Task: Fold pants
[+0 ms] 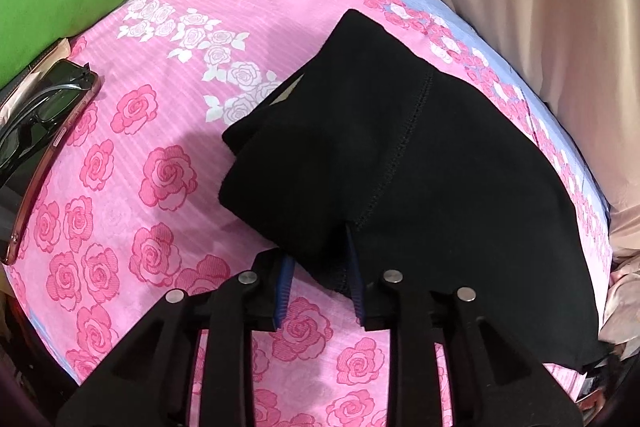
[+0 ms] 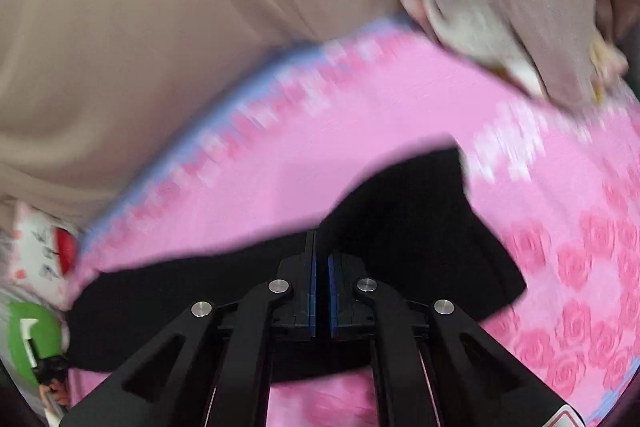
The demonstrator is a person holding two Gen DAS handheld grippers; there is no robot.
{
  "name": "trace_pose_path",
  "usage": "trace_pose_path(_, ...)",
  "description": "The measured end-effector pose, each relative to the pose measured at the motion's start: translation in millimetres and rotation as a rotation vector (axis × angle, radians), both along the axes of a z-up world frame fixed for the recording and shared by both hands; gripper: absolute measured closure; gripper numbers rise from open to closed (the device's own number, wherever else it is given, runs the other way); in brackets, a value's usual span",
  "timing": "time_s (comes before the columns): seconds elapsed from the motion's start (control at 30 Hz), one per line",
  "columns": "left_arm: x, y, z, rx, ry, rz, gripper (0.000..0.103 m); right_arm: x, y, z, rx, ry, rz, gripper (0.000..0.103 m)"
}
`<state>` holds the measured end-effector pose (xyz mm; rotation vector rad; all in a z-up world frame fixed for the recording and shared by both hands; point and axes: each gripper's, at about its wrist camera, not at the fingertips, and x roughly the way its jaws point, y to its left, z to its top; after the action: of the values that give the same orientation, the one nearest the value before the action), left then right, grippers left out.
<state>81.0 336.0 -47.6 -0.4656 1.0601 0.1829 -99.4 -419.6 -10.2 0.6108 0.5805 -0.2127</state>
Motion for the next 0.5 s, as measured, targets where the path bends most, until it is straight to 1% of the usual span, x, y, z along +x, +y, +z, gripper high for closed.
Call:
trace_pose_path(0.07, 1.6, -1.0, -0.2, 0.009, 0.002, -0.008, 0.077, -24.9, 11.6, 34.6, -0.074, -0.157, 0.046, 0.100)
trace_pose_path(0.1, 2.2, -1.8, -0.6, 0.015, 0.000, -0.011, 0.077, -34.1, 12.6, 36.3, -0.128, -0.163, 0.040, 0.100)
trace_pose_path(0.13, 2.3, -2.9, -0.8, 0.023, -0.004, -0.015, 0.077, -33.9, 4.4, 22.3, -0.133, -0.105, 0.022, 0.100)
trace_pose_path(0.2, 1.6, -3.7, -1.7, 0.032, -0.014, -0.019, 0.077, -26.7, -17.8, -20.6, -0.046, 0.034, 0.006, 0.100)
trace_pose_path(0.23, 1.2, -4.7, -1.7, 0.036, -0.024, -0.022, 0.077, -24.2, -28.9, -52.2, 0.001, 0.122, -0.009, 0.100)
trace_pose_path(0.27, 0.8, -5.0, -1.8, 0.040, -0.025, -0.024, 0.077, -22.7, -32.6, -69.1, 0.015, 0.167, -0.010, 0.100)
trace_pose_path(0.3, 0.7, -5.9, -1.6, 0.046, -0.023, -0.025, 0.077, -22.9, -32.9, -81.4, 0.026, 0.192, -0.005, 0.099)
trace_pose_path(0.33, 0.9, -6.5, -1.5, 0.052, -0.020, -0.026, 0.076, -25.5, -31.6, -85.1, 0.036, 0.176, -0.007, 0.099)
trace_pose_path(0.4, 2.5, -9.4, -0.7, 0.070, -0.011, -0.026, 0.075, -27.0, -31.8, -84.2, 0.066, 0.168, -0.003, 0.097)
trace_pose_path(0.43, 3.3, -10.7, -0.4, 0.077, -0.008, -0.028, 0.075, -25.7, -31.3, -85.7, 0.067, 0.179, 0.004, 0.097)
trace_pose_path(0.5, 4.0, -10.3, -0.6, 0.077, -0.009, -0.027, 0.074, -25.6, -31.5, -85.3, 0.068, 0.181, 0.003, 0.091)
